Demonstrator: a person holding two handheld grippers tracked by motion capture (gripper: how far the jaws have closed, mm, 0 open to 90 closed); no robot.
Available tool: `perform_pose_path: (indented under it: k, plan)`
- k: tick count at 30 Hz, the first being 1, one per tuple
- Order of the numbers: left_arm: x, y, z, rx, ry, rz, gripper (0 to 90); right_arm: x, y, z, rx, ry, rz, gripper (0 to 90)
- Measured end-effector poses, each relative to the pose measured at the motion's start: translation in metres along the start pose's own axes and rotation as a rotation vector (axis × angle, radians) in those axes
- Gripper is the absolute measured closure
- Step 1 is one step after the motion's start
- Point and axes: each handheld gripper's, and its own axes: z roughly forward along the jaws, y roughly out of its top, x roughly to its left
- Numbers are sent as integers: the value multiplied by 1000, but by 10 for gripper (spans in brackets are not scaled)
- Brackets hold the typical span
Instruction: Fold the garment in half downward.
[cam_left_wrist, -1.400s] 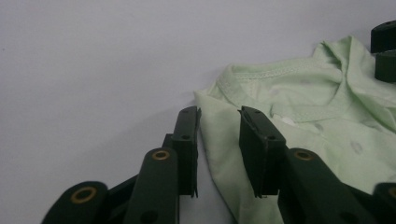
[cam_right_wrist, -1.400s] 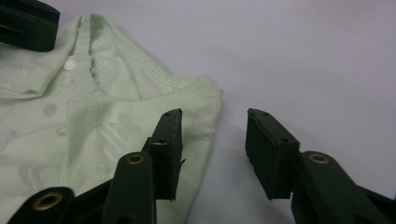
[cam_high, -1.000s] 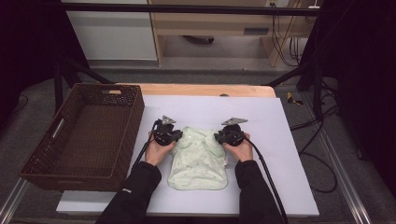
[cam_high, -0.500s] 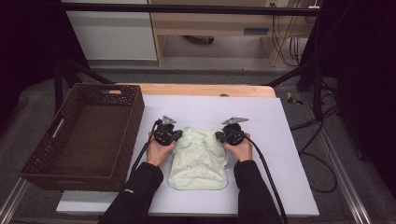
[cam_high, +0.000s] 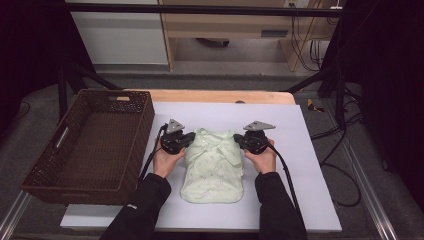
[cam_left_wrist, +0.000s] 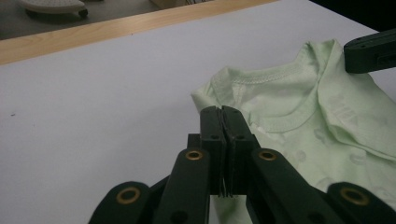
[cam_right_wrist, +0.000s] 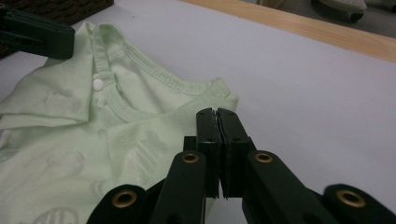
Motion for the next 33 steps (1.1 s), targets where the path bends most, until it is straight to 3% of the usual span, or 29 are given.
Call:
perform_pose_path:
  k: [14, 24, 33]
  plan:
    - [-14, 11, -28, -96, -33, 68, 878, 11, 10, -26, -92, 7, -53, 893]
    - [-24, 6, -45, -118, -69, 116, 878, 21, 5, -41, -118, 23, -93, 894]
    - [-31, -9, -60, -108, -101, 146, 878, 35, -7, -54, -120, 49, -127, 894]
